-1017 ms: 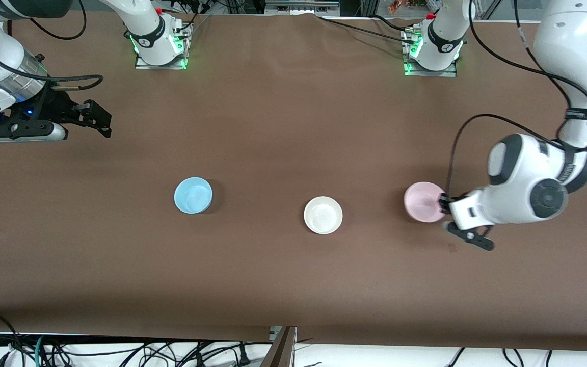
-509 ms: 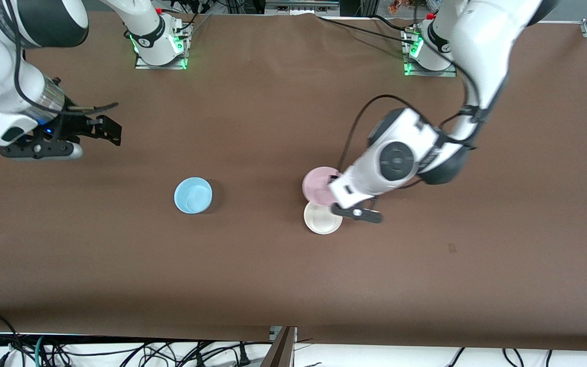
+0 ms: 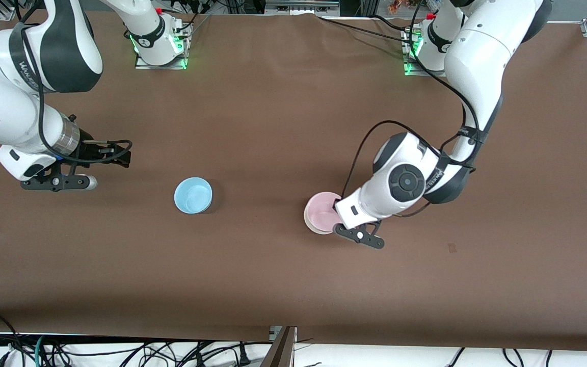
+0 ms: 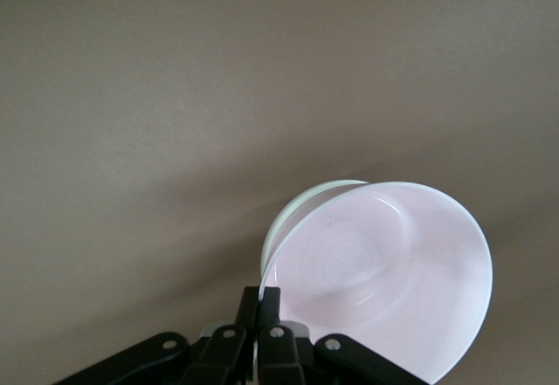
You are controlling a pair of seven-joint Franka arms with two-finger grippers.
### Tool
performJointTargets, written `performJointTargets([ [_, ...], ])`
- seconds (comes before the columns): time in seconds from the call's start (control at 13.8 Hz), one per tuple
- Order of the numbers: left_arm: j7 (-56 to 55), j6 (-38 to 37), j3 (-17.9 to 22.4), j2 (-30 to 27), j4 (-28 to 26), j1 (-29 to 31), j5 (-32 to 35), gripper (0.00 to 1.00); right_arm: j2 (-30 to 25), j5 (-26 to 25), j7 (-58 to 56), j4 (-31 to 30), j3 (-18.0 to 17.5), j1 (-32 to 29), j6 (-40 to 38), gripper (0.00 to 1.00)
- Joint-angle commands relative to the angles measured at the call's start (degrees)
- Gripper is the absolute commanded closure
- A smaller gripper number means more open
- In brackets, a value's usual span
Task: Stack pink and blue bowls on white bowl
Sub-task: 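Carry the pink bowl toward the white bowl while the right gripper reaches the blue bowl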
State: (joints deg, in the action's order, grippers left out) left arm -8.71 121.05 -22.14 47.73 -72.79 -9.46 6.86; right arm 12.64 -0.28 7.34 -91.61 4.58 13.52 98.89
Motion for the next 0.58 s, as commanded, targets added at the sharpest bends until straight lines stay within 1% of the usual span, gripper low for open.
performJointTargets([
  [0.0,2.6,0.9,0.2,1.7,1.2,-0.6,0.4,1.0,2.9,1.2,0.3,1.5,-0.4,-0.6,-0.3,0.01],
  [0.07,2.5,0.9,0.2,2.2,1.2,-0.7,0.2,1.0,4.3,3.2,0.4,1.5,-0.4,-0.7,0.9,0.01],
  [0.15,2.3,1.1,0.2,3.0,1.2,-0.7,-0.1,1.0,5.9,6.5,0.4,1.4,-0.4,-0.7,2.8,0.01],
  [0.22,2.4,1.1,0.2,3.2,1.3,-0.7,-0.1,1.0,9.6,7.9,0.1,1.5,-0.4,-0.7,3.4,0.01],
  [0.36,2.3,1.2,0.0,3.2,1.4,-0.7,-0.2,1.0,12.3,7.2,0.3,1.7,-0.4,0.6,5.3,0.01],
  [0.51,2.2,1.6,-0.1,3.6,1.3,-0.7,-2.1,1.0,13.8,7.1,-0.7,1.4,-0.4,-0.1,8.3,0.01],
])
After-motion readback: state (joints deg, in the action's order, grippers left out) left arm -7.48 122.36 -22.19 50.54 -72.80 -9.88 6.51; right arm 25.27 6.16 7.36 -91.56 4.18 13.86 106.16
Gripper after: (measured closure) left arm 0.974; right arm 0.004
